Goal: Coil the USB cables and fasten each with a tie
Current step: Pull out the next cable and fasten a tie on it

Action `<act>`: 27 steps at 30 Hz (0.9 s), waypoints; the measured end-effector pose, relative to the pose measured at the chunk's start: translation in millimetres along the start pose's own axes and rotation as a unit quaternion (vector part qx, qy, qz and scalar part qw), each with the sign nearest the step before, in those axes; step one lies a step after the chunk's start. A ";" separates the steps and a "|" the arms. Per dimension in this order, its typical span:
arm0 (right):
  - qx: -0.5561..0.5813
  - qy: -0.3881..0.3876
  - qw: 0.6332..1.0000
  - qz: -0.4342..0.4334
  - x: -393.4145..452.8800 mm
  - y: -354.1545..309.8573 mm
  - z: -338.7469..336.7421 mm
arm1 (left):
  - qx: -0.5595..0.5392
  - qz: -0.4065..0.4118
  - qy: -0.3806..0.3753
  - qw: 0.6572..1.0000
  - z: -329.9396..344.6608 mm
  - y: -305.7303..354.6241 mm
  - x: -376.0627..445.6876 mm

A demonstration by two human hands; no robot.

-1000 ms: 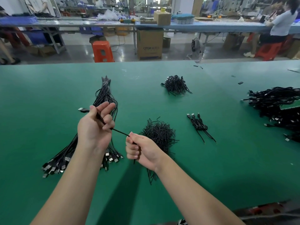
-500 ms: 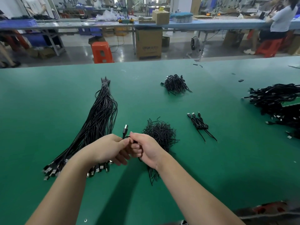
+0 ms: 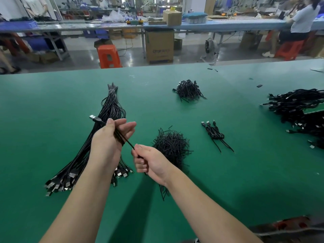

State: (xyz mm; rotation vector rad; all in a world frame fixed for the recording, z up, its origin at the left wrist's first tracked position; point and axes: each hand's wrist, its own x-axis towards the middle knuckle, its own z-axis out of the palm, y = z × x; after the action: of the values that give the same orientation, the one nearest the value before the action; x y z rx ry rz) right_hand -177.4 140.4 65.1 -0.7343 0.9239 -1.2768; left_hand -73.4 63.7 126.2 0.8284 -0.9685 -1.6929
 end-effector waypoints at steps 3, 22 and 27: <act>0.007 0.015 1.000 -0.003 0.2 -1.9 -1.5 | -0.151 -0.059 -0.032 0.986 6.3 13.4 1.3; 0.019 -0.010 1.000 0.003 -9.9 -41.1 -13.4 | 0.507 -0.151 -0.225 0.818 -4.2 25.4 -11.9; -0.009 -0.007 0.999 -0.029 -14.3 -38.1 -10.4 | 0.408 -0.106 -0.152 0.894 -0.6 8.1 -8.7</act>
State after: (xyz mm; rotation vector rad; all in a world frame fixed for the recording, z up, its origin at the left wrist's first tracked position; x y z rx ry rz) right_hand -204.7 148.7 95.8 -0.7894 0.9097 -1.3144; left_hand -67.0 70.3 133.9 1.2572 -1.9358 -1.6060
